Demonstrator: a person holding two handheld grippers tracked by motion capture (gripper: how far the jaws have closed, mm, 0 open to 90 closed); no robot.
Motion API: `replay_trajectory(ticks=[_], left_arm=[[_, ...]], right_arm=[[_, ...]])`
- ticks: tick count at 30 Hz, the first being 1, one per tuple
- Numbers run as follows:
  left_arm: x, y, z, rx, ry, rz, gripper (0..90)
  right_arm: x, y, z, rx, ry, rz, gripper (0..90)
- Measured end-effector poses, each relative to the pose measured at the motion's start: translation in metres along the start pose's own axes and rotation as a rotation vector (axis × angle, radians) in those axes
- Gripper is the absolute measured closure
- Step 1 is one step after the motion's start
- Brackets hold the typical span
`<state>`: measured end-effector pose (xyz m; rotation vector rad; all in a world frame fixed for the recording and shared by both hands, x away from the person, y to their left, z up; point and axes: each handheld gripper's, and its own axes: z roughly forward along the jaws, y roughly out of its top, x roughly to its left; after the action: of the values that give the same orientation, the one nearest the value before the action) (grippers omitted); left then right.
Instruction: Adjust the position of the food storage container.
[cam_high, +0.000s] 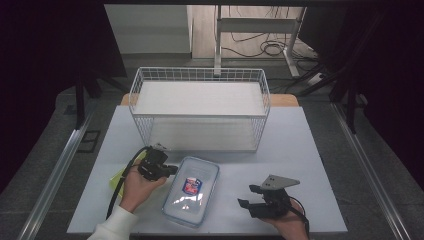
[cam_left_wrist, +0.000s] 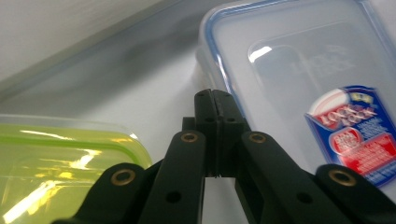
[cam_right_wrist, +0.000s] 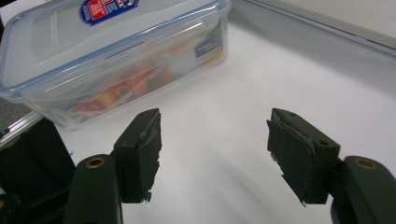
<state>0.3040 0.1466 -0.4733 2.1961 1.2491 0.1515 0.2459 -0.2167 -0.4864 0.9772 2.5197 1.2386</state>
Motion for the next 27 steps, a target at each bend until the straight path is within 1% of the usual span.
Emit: replay_trajectory(ticks=[2,4,5,7,8,9,10,11,12,13,15,16,17,18,20,21,22,24,25,26,27], left_arm=[[-0.001,0.004,0.001,0.004,0.01,0.005,90.0],[-0.002,0.009,0.004,0.007,0.005,0.007,90.0],[-0.006,0.013,0.007,0.016,0.011,0.018,90.0],[-0.011,0.019,0.014,0.017,0.013,0.023,90.0],[-0.011,0.019,0.014,0.017,0.013,0.023,90.0],[-0.015,0.023,0.018,0.028,0.012,0.035,90.0],[-0.017,0.026,0.021,0.032,0.008,0.037,90.0],[-0.021,0.03,0.025,0.053,-0.006,0.059,90.0],[-0.026,0.034,0.03,0.043,-0.018,0.058,90.0],[-0.029,0.036,0.031,0.053,-0.019,0.074,90.0],[-0.037,0.041,0.035,0.054,-0.026,0.087,90.0],[-0.042,0.045,0.037,0.061,-0.03,0.101,90.0],[-0.053,0.052,0.043,0.065,-0.038,0.122,90.0],[-0.053,0.052,0.043,0.065,-0.038,0.122,90.0],[-0.064,0.059,0.049,0.073,-0.046,0.146,90.0],[-0.073,0.064,0.054,0.077,-0.059,0.163,90.0],[-0.073,0.064,0.054,0.077,-0.059,0.163,90.0],[-0.083,0.068,0.059,0.082,-0.072,0.187,90.0],[-0.087,0.069,0.061,0.08,-0.075,0.198,90.0],[-0.087,0.069,0.061,0.08,-0.075,0.198,90.0],[-0.085,0.069,0.06,0.078,-0.085,0.196,90.0]], right_arm=[[-0.002,0.0,-0.001,-0.004,-0.003,0.005,34.3],[-0.002,0.0,-0.002,-0.005,-0.006,0.012,34.1],[-0.002,0.001,-0.002,-0.006,-0.006,0.013,34.1],[-0.001,0.001,-0.002,-0.008,-0.004,0.012,34.1],[-0.001,0.001,-0.002,-0.008,-0.004,0.012,34.1],[0.0,0.001,-0.002,-0.004,-0.003,0.009,34.1],[0.0,0.001,-0.002,-0.004,-0.003,0.009,34.1],[0.0,0.001,-0.002,-0.004,-0.003,0.008,34.1],[0.0,0.001,-0.003,-0.004,-0.005,0.008,34.1],[-0.001,0.001,-0.003,-0.003,-0.006,0.007,34.1],[-0.002,0.0,-0.004,-0.005,-0.009,0.007,34.1],[-0.002,0.0,-0.005,-0.009,-0.01,0.008,34.1],[-0.002,0.0,-0.007,-0.01,-0.009,0.008,34.1],[-0.002,0.0,-0.007,-0.01,-0.009,0.008,34.1],[-0.001,0.0,-0.009,-0.017,-0.012,0.006,34.1],[-0.001,0.0,-0.012,-0.025,-0.022,0.006,34.1],[-0.001,0.0,-0.012,-0.025,-0.022,0.006,34.1],[-0.001,0.001,-0.016,-0.032,-0.036,0.017,34.1],[-0.001,0.002,-0.02,-0.046,-0.036,0.021,34.1],[-0.001,0.002,-0.02,-0.046,-0.036,0.021,34.1],[-0.001,0.002,-0.023,-0.054,-0.039,0.018,34.1]])
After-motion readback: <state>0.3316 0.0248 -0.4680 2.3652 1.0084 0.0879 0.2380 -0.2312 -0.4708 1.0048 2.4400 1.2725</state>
